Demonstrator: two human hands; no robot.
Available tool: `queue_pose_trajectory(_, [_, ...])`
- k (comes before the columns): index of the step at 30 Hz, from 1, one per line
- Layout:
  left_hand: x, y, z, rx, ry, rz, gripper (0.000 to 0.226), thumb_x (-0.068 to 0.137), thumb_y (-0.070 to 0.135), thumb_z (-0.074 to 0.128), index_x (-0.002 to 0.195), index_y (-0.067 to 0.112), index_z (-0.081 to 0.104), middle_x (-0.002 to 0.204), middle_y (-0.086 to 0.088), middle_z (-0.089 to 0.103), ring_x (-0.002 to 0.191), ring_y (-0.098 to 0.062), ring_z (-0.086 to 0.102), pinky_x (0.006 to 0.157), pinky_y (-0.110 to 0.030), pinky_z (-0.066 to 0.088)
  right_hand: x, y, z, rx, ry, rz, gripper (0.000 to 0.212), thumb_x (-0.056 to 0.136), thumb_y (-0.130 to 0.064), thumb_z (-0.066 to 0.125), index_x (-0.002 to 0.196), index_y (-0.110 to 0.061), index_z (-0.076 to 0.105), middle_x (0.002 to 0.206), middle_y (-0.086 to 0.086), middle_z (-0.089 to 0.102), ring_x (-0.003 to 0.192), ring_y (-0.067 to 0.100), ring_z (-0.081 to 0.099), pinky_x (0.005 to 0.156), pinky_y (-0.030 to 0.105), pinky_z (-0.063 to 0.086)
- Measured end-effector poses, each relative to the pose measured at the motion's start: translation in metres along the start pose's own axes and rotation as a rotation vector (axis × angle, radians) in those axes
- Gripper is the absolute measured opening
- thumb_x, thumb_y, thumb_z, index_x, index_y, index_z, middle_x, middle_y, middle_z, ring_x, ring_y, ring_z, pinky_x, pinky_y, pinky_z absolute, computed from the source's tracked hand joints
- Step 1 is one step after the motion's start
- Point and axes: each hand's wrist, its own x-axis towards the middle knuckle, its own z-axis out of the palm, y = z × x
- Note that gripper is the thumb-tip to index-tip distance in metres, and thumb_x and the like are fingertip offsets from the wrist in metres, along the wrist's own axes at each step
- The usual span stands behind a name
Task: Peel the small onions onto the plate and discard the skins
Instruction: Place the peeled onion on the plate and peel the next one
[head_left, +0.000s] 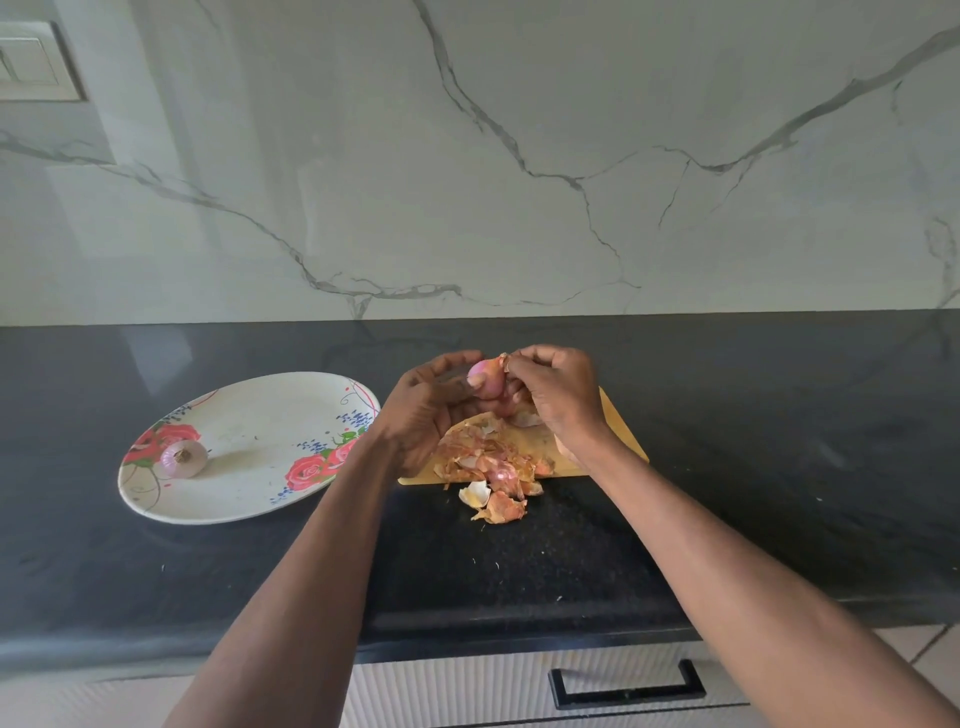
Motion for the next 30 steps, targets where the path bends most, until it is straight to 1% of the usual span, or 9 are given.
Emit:
queue_pose_trajectory(3, [0.0014, 0.0002, 0.001, -0.004, 0.024, -0.017, 0.019, 0.096, -0.003, 0.054, 0.113, -0.004, 0.061, 0.103, -0.019, 0.072, 0.09, -0.026, 0.073, 0.078, -0.031, 0.062, 0.0038, 0.0036, 0.0006, 0.094, -0.027, 0.084, 0.014, 0.086, -0.003, 0.066, 0.08, 0.008, 0.071, 0.058, 0.009, 0.063, 0.049, 0.016, 0.053, 0.044, 0.025, 0.045])
queue_pose_trajectory(4, [0.0012, 0.0004, 0.0017, -0.001, 0.032, -0.03, 0.018, 0.099, -0.002, 0.05, 0.112, -0.005, 0.062, 0.102, -0.019, 0.072, 0.09, -0.027, 0.073, 0.078, -0.031, 0.062, 0.0044, 0.0037, 0.001, 0.115, -0.032, 0.102, 0.014, 0.086, -0.003, 0.066, 0.08, 0.009, 0.071, 0.059, 0.01, 0.063, 0.049, 0.016, 0.053, 0.044, 0.025, 0.045])
queue_pose_trajectory(7, [0.0031, -0.0007, 0.0036, 0.004, 0.06, -0.061, 0.022, 0.102, 0.0, 0.045, 0.113, -0.007, 0.063, 0.103, -0.021, 0.072, 0.09, -0.028, 0.073, 0.08, -0.033, 0.062, 0.0062, 0.0062, 0.0026, 0.143, -0.044, 0.123, 0.015, 0.085, -0.002, 0.066, 0.079, 0.011, 0.07, 0.061, 0.013, 0.064, 0.049, 0.018, 0.054, 0.049, 0.026, 0.045])
queue_pose_trajectory(9, [0.0038, -0.002, 0.0042, 0.037, 0.084, -0.075, 0.024, 0.104, 0.004, 0.043, 0.115, -0.005, 0.063, 0.099, -0.02, 0.073, 0.085, -0.029, 0.074, 0.08, -0.035, 0.063, 0.007, 0.0085, 0.0034, 0.143, -0.056, 0.132, 0.016, 0.085, -0.002, 0.066, 0.081, 0.013, 0.07, 0.062, 0.013, 0.064, 0.05, 0.017, 0.054, 0.049, 0.025, 0.045])
queue_pose_trajectory(14, [0.0045, -0.0043, 0.0033, 0.181, 0.088, -0.068, 0.029, 0.108, 0.013, 0.039, 0.12, 0.0, 0.061, 0.097, -0.025, 0.073, 0.077, -0.029, 0.074, 0.073, -0.036, 0.063, 0.0072, 0.0095, 0.0047, 0.121, -0.07, 0.135, 0.017, 0.086, -0.002, 0.064, 0.082, 0.015, 0.068, 0.057, 0.007, 0.063, 0.051, 0.015, 0.052, 0.047, 0.022, 0.041])
queue_pose_trajectory(19, [0.0048, -0.0027, 0.0037, 0.169, 0.095, -0.058, 0.027, 0.107, 0.012, 0.042, 0.116, -0.004, 0.062, 0.095, -0.023, 0.073, 0.076, -0.03, 0.073, 0.071, -0.032, 0.063, 0.0087, 0.0096, 0.0027, 0.112, -0.084, 0.139, 0.014, 0.09, -0.005, 0.065, 0.088, 0.007, 0.071, 0.065, 0.01, 0.063, 0.058, 0.019, 0.052, 0.048, 0.022, 0.043])
queue_pose_trajectory(22, [0.0032, -0.0007, 0.0037, 0.169, 0.078, -0.05, 0.022, 0.103, 0.005, 0.048, 0.114, -0.006, 0.063, 0.099, -0.025, 0.072, 0.079, -0.032, 0.072, 0.068, -0.03, 0.062, 0.0088, 0.0089, 0.0026, 0.073, -0.104, 0.135, 0.013, 0.094, -0.006, 0.062, 0.09, 0.001, 0.072, 0.067, 0.009, 0.062, 0.057, 0.015, 0.053, 0.045, 0.02, 0.045])
queue_pose_trajectory(27, [0.0021, -0.0001, 0.0047, 0.151, 0.09, -0.065, 0.021, 0.104, 0.006, 0.044, 0.116, -0.004, 0.059, 0.085, -0.018, 0.073, 0.069, -0.026, 0.073, 0.06, -0.028, 0.06, 0.0061, 0.0074, 0.0059, 0.044, -0.142, 0.138, 0.016, 0.099, -0.006, 0.055, 0.089, -0.006, 0.068, 0.066, 0.003, 0.058, 0.05, 0.005, 0.052, 0.046, 0.016, 0.044])
queue_pose_trajectory(30, [0.003, -0.0003, 0.0045, 0.155, 0.106, -0.053, 0.018, 0.104, 0.007, 0.045, 0.113, -0.002, 0.056, 0.084, -0.018, 0.071, 0.067, -0.025, 0.07, 0.057, -0.027, 0.058, 0.0035, 0.0043, 0.0068, 0.062, -0.161, 0.149, 0.02, 0.099, -0.006, 0.053, 0.084, -0.01, 0.066, 0.066, 0.005, 0.058, 0.054, 0.01, 0.052, 0.047, 0.019, 0.046])
